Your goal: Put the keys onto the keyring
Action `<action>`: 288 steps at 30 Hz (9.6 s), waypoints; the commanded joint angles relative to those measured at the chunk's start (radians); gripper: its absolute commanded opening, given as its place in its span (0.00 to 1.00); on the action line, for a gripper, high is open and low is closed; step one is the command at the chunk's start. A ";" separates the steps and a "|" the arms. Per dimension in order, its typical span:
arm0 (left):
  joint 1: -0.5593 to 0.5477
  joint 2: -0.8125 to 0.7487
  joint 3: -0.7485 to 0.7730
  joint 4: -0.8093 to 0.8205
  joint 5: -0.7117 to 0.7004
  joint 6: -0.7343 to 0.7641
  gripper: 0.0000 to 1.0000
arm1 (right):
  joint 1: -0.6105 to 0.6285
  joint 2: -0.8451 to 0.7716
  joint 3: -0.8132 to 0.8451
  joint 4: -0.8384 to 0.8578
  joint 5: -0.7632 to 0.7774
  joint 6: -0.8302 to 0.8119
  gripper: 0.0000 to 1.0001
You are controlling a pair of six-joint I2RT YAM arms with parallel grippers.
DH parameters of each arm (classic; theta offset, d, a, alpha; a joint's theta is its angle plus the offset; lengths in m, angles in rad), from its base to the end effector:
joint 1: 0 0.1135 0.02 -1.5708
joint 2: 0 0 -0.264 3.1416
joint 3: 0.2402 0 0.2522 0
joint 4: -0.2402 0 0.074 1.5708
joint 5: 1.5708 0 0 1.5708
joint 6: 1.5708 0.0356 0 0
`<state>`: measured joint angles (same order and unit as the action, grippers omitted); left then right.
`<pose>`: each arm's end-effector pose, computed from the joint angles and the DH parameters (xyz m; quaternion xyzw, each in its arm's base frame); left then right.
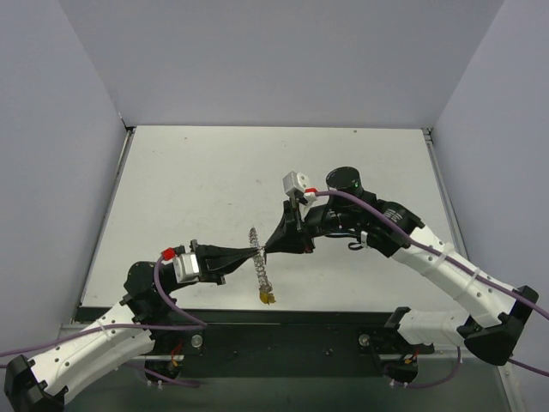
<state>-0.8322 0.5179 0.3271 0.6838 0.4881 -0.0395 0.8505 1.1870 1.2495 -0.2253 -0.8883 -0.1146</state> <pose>0.0788 -0.1114 0.3066 0.3836 0.3793 -0.4640 0.7026 0.1488 0.2114 0.4178 -0.5658 0.4807 0.5158 0.4275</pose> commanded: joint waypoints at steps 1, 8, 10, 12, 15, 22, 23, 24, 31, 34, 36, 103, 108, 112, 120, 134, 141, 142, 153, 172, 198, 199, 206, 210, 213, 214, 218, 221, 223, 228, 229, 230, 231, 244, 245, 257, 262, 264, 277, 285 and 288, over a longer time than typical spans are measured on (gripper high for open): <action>-0.013 -0.019 0.047 0.111 0.047 0.006 0.00 | -0.011 0.016 0.037 0.009 -0.008 0.001 0.00; -0.015 -0.024 0.044 0.135 0.061 -0.010 0.00 | -0.013 0.031 0.033 0.000 -0.023 -0.008 0.00; -0.015 -0.027 0.040 0.155 0.063 -0.016 0.00 | -0.013 0.034 0.033 0.000 -0.031 -0.011 0.00; -0.015 -0.030 0.041 0.160 0.070 -0.020 0.00 | -0.014 0.037 0.031 0.000 -0.041 -0.013 0.00; -0.013 -0.036 0.044 0.161 0.073 -0.025 0.00 | -0.014 0.039 0.031 0.001 -0.047 -0.016 0.00; -0.013 -0.047 0.043 0.166 0.083 -0.033 0.00 | -0.022 0.033 0.030 0.001 -0.063 -0.019 0.00; -0.015 -0.048 0.041 0.168 0.086 -0.034 0.00 | -0.025 0.033 0.030 0.001 -0.066 -0.017 0.00; -0.015 -0.048 0.041 0.166 0.089 -0.036 0.00 | -0.027 0.033 0.030 0.000 -0.069 -0.014 0.00; -0.013 -0.053 0.046 0.151 0.116 -0.037 0.00 | -0.028 0.039 0.042 -0.008 -0.074 -0.010 0.00; -0.015 -0.056 0.044 0.158 0.113 -0.045 0.00 | -0.028 0.048 0.050 -0.022 -0.075 -0.013 0.00; -0.013 -0.059 0.043 0.166 0.115 -0.051 0.00 | -0.027 0.054 0.050 -0.025 -0.077 -0.014 0.00; -0.036 -0.076 0.167 -0.133 0.106 0.079 0.00 | 0.004 0.137 0.149 -0.270 0.141 0.211 0.00; -0.038 -0.070 0.176 -0.162 0.099 0.090 0.00 | 0.002 0.152 0.162 -0.299 0.137 0.213 0.00; -0.044 -0.065 0.182 -0.185 0.093 0.107 0.00 | 0.004 0.164 0.172 -0.318 0.132 0.210 0.00; -0.053 -0.044 0.208 -0.234 0.127 0.127 0.00 | 0.004 0.187 0.188 -0.355 0.094 0.196 0.00; -0.076 -0.047 0.233 -0.323 0.107 0.167 0.00 | -0.007 0.157 0.203 -0.391 0.103 0.168 0.00; -0.088 -0.052 0.274 -0.421 0.069 0.193 0.00 | -0.024 0.074 0.218 -0.398 0.057 0.133 0.00; -0.088 -0.050 0.289 -0.449 0.066 0.197 0.00 | -0.022 0.071 0.222 -0.399 0.043 0.132 0.00; -0.090 -0.053 0.336 -0.567 0.021 0.225 0.00 | 0.038 0.068 0.248 -0.404 0.003 0.132 0.00; -0.091 -0.044 0.336 -0.570 0.023 0.224 0.00 | 0.081 0.145 0.304 -0.401 0.029 0.138 0.00; -0.093 -0.055 0.346 -0.627 -0.036 0.242 0.00 | 0.091 0.106 0.298 -0.399 0.025 0.139 0.00; -0.093 -0.056 0.348 -0.627 -0.042 0.242 0.00 | 0.090 0.106 0.298 -0.399 0.026 0.141 0.00; -0.094 -0.065 0.345 -0.615 -0.040 0.247 0.00 | 0.093 0.115 0.289 -0.399 0.029 0.141 0.00; -0.096 -0.065 0.342 -0.613 -0.031 0.244 0.00 | 0.093 0.122 0.288 -0.399 0.041 0.136 0.00; -0.097 -0.067 0.340 -0.610 -0.028 0.244 0.00 | 0.093 0.132 0.289 -0.398 0.043 0.138 0.00; -0.097 -0.067 0.342 -0.610 -0.028 0.244 0.00 | 0.093 0.137 0.289 -0.399 0.042 0.138 0.00; -0.099 -0.068 0.339 -0.607 -0.028 0.242 0.00 | 0.093 0.145 0.291 -0.399 0.038 0.138 0.00; -0.097 -0.070 0.340 -0.604 -0.026 0.242 0.00 | 0.093 0.148 0.288 -0.401 0.038 0.138 0.00; -0.097 -0.073 0.342 -0.603 -0.025 0.242 0.00 | 0.093 0.149 0.286 -0.399 0.037 0.138 0.00; -0.099 -0.065 0.342 -0.599 -0.016 0.240 0.00 | 0.093 0.160 0.284 -0.396 0.031 0.138 0.00; -0.099 -0.067 0.342 -0.598 -0.014 0.240 0.00 | 0.093 0.163 0.284 -0.394 0.031 0.138 0.00; -0.099 -0.065 0.342 -0.598 -0.013 0.240 0.00 | 0.093 0.164 0.286 -0.394 0.029 0.138 0.00; -0.099 -0.067 0.342 -0.599 -0.013 0.240 0.00 | 0.093 0.168 0.286 -0.393 0.028 0.138 0.00; -0.107 -0.075 0.346 -0.619 -0.008 0.250 0.00 | 0.091 0.172 0.291 -0.391 0.020 0.135 0.00; -0.107 -0.075 0.345 -0.619 -0.005 0.250 0.00 | 0.091 0.175 0.289 -0.391 0.020 0.133 0.00; -0.119 -0.101 0.345 -0.661 0.033 0.322 0.00 | 0.081 0.174 0.281 -0.393 -0.023 0.127 0.00; -0.119 -0.102 0.368 -0.743 0.056 0.375 0.00 | 0.079 0.180 0.278 -0.398 -0.063 0.124 0.00; -0.119 -0.101 0.372 -0.759 0.058 0.385 0.00 | 0.081 0.187 0.281 -0.405 -0.083 0.124 0.00; -0.119 -0.090 0.395 -0.820 0.001 0.429 0.00 | 0.091 0.181 0.295 -0.425 -0.121 0.096 0.00; -0.119 -0.090 0.388 -0.793 0.006 0.426 0.00 | 0.110 0.209 0.292 -0.428 -0.124 0.090 0.00; -0.119 -0.090 0.382 -0.787 0.015 0.421 0.00 | 0.110 0.220 0.292 -0.428 -0.118 0.084 0.00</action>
<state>-0.9478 0.4332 0.6605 -0.1776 0.4976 0.3752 0.9527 1.3903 1.5135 -0.6491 -0.9741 -0.0055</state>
